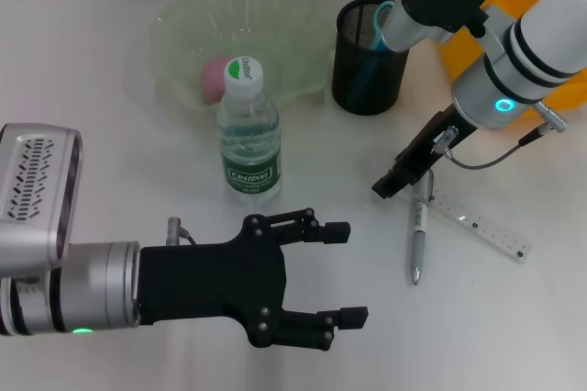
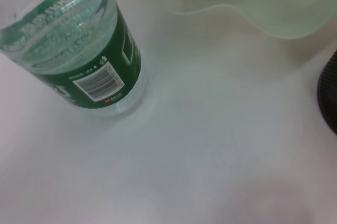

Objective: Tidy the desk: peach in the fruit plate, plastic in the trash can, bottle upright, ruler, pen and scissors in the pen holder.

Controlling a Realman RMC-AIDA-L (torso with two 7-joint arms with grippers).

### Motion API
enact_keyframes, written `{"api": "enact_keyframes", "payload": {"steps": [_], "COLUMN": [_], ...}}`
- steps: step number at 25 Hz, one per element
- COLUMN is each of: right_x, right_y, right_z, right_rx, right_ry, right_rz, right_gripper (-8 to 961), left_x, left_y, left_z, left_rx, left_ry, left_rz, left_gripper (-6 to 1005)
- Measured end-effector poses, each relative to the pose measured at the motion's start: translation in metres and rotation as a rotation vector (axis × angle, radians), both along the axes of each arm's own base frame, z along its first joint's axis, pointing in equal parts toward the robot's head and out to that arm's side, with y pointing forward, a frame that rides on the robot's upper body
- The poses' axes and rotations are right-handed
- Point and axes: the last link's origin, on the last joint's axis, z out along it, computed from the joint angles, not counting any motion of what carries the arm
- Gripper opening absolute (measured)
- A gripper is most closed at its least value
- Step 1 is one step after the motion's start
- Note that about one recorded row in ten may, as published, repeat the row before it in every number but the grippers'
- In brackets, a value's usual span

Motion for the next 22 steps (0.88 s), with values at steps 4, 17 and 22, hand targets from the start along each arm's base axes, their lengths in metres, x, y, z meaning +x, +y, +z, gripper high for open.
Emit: {"api": "enact_keyframes", "payload": {"steps": [4, 17, 22], "right_x": [0.0, -0.002, -0.02], "right_y": [0.0, 0.0, 0.0], "right_z": [0.0, 0.002, 0.016], "right_rx": [0.0, 0.0, 0.025], "right_ry": [-0.001, 0.001, 0.066], "right_rz": [0.0, 0.002, 0.025], "right_gripper": [606, 396, 381], "left_x": [0.0, 0.0, 0.0], "left_y": [0.0, 0.0, 0.0], "left_z": [0.0, -0.002, -0.002], "left_rx": [0.0, -0.002, -0.001], "left_ry": [-0.001, 0.001, -0.001], "left_rz": [0.0, 0.005, 0.006], "left_gripper": [842, 841, 841]}}
